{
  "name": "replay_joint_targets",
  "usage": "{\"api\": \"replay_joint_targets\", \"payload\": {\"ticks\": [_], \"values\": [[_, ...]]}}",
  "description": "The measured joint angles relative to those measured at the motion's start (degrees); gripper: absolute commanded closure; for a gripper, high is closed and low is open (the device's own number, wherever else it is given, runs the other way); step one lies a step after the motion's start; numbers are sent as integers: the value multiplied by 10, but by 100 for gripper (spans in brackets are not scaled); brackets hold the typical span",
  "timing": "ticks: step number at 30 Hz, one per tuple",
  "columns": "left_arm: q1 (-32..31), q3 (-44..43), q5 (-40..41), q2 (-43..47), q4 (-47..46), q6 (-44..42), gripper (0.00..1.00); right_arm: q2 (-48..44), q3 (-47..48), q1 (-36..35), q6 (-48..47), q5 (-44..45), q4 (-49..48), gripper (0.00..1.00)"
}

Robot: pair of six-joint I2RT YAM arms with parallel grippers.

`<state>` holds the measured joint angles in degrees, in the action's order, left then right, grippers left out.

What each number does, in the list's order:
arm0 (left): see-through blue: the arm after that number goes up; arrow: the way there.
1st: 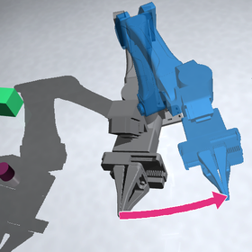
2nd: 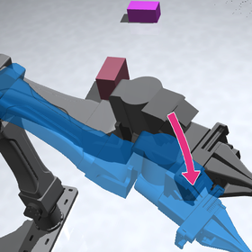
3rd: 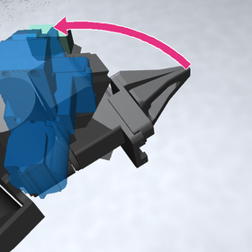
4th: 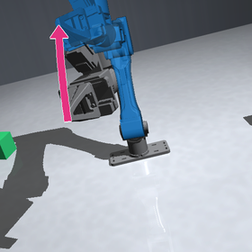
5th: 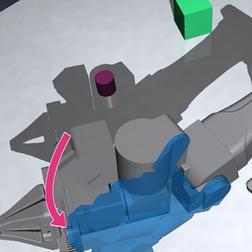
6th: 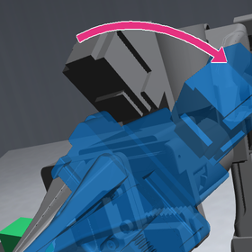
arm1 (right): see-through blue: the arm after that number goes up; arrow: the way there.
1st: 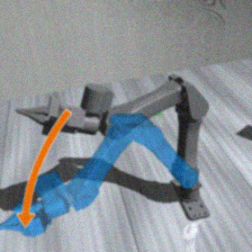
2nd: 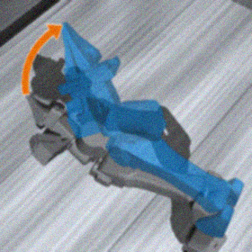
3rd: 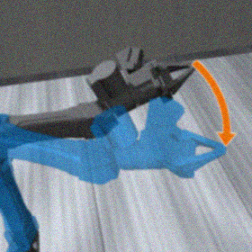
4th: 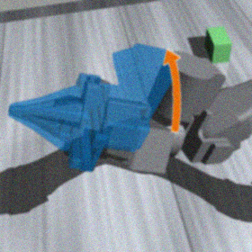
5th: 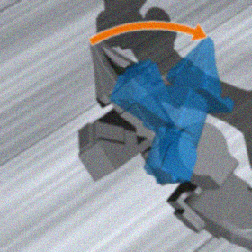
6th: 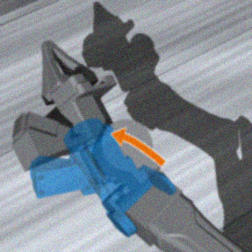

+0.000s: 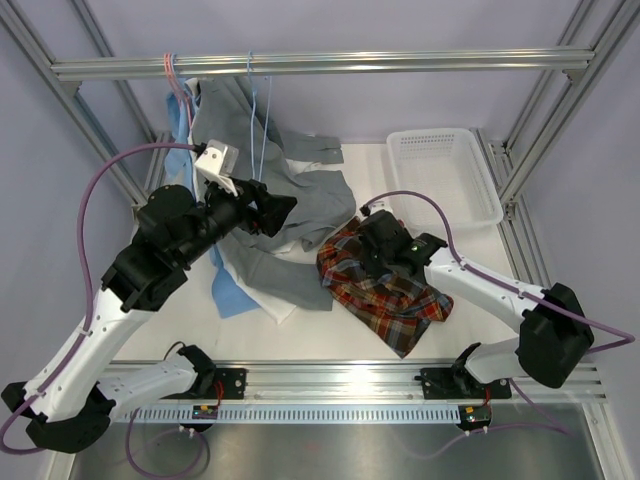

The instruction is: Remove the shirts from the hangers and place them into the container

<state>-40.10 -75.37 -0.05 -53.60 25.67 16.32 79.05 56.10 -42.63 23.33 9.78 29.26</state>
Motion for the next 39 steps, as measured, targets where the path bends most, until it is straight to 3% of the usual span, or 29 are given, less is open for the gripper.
{"api": "replay_joint_targets", "payload": {"ticks": [2, 6, 10, 27, 37, 39], "values": [[0, 0, 0, 0, 0, 0, 21, -1, -1, 0, -7, -7, -11, 61], [0, 0, -2, -1, 0, 0, 21, -24, -6, 0, -19, -34, -37, 16], [0, 0, -3, -2, 0, 0, 21, -54, -6, 0, -33, -64, -59, 1], [0, 0, -13, -2, 0, 0, 21, 60, -45, -11, -66, -112, -86, 1], [0, 0, -15, -2, 0, 0, 21, 153, -2, -74, -56, -84, -70, 1], [0, 0, -15, -1, 1, 0, 21, 171, 18, -83, -43, -56, -60, 4]]}}
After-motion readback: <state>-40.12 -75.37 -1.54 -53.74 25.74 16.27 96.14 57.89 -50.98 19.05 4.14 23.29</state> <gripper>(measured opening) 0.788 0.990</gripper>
